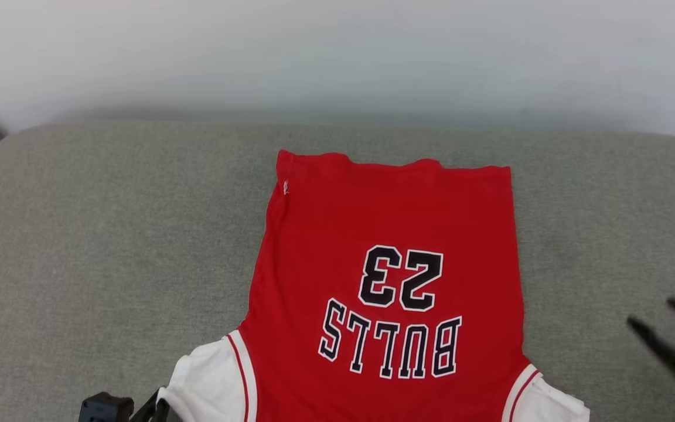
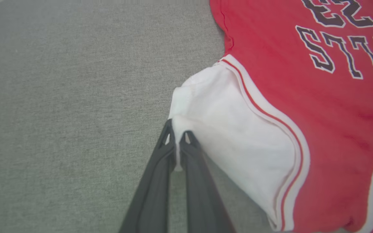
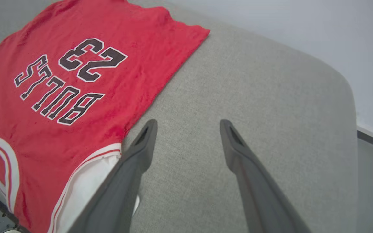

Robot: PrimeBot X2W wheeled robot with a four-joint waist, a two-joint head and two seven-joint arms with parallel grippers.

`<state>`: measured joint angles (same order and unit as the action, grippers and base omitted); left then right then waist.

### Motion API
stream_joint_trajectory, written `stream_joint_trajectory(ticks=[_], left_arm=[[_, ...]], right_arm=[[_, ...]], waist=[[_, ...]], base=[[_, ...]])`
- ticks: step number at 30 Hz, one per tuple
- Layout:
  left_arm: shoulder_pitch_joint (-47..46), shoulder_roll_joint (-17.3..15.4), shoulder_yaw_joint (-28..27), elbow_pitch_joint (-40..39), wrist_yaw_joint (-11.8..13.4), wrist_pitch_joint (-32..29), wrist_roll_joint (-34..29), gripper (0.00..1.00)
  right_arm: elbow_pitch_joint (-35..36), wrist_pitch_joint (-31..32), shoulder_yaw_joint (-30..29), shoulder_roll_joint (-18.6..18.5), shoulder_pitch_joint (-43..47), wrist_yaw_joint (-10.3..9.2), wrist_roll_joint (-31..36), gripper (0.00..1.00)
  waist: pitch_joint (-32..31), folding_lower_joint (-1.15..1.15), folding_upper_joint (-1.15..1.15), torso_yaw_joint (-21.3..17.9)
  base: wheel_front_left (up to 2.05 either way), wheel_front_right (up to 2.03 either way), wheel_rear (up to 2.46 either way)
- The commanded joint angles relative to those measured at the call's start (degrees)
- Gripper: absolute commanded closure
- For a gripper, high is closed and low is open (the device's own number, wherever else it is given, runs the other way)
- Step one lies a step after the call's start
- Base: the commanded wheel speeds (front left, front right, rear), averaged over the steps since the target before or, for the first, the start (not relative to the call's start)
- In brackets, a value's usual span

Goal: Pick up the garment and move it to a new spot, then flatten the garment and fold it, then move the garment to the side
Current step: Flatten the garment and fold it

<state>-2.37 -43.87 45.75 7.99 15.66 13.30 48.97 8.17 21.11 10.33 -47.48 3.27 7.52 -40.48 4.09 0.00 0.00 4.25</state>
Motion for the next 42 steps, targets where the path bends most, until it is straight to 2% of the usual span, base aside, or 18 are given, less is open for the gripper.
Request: stream_joint_trajectory(ticks=[1, 6, 11, 16, 21, 22, 29, 41, 42], left_arm=[[-1.1, 0.6, -0.7, -0.6, 0.2, 0.5, -0.2, 1.0], [-3.4, 1.1, -1.6, -2.7, 1.4, 1.1, -2.7, 1.0], [-5.5, 2.1, -3.0, -5.5, 2.6, 1.5, -4.7, 1.0], [-7.2, 3.4, -4.2, -8.2, 3.6, 1.8, -7.0, 1.0], [-8.4, 5.7, -5.4, -10.0, 3.9, 1.9, -8.9, 1.0], [-8.8, 6.6, -5.9, -10.5, 3.8, 2.0, -9.7, 1.0], [-8.9, 9.3, -8.2, -11.7, 3.2, 2.0, -12.4, 1.0], [-8.8, 13.4, -11.3, -12.5, 0.9, 1.9, -16.3, 1.0], [-8.7, 13.5, -11.7, -12.5, 0.6, 1.9, -16.5, 1.0]], right_arm=[[0.7, -0.5, -1.4, 0.0, -2.4, -0.06, 0.9, 0.0], [1.9, 1.4, -3.6, -1.2, -13.3, -0.06, 1.7, 0.0], [0.3, 8.3, -0.6, -4.1, -27.3, -0.06, 1.2, 0.0], [-4.5, 21.6, 6.9, -6.2, -42.2, -0.06, 0.5, 0.0], [-9.9, 36.1, 13.9, -5.7, -54.3, -0.06, -1.2, 0.0], [-11.9, 40.9, 16.0, -5.4, -57.5, -0.06, -1.4, 0.0], [-16.4, 49.2, 20.8, -4.6, -63.3, -0.06, -1.3, 0.0], [-23.1, 47.1, 25.7, -2.6, -59.2, -0.06, -1.9, 0.0], [-23.2, 46.9, 26.2, -2.7, -59.2, -0.06, -1.9, 0.61]], waist=[[1.6, 0.0, 0.0, 1.1], [6.0, 0.0, 0.0, 3.1], [11.3, 0.0, 0.0, 5.4], [16.9, 0.0, 0.0, 8.3], [21.4, 0.0, 0.0, 11.1], [22.9, 0.0, 0.0, 12.1], [26.1, 0.0, 0.0, 14.6], [30.5, 0.0, 0.0, 15.9], [30.6, 0.0, 0.0, 15.9]], base=[[0.0, 0.0, 0.0], [0.0, 0.0, 0.0], [0.0, 0.0, 0.0], [0.0, 0.0, 0.0], [0.0, 0.0, 0.0], [0.0, 0.0, 0.0], [0.0, 0.0, 0.0], [0.0, 0.0, 0.0], [0.0, 0.0, 0.0]])
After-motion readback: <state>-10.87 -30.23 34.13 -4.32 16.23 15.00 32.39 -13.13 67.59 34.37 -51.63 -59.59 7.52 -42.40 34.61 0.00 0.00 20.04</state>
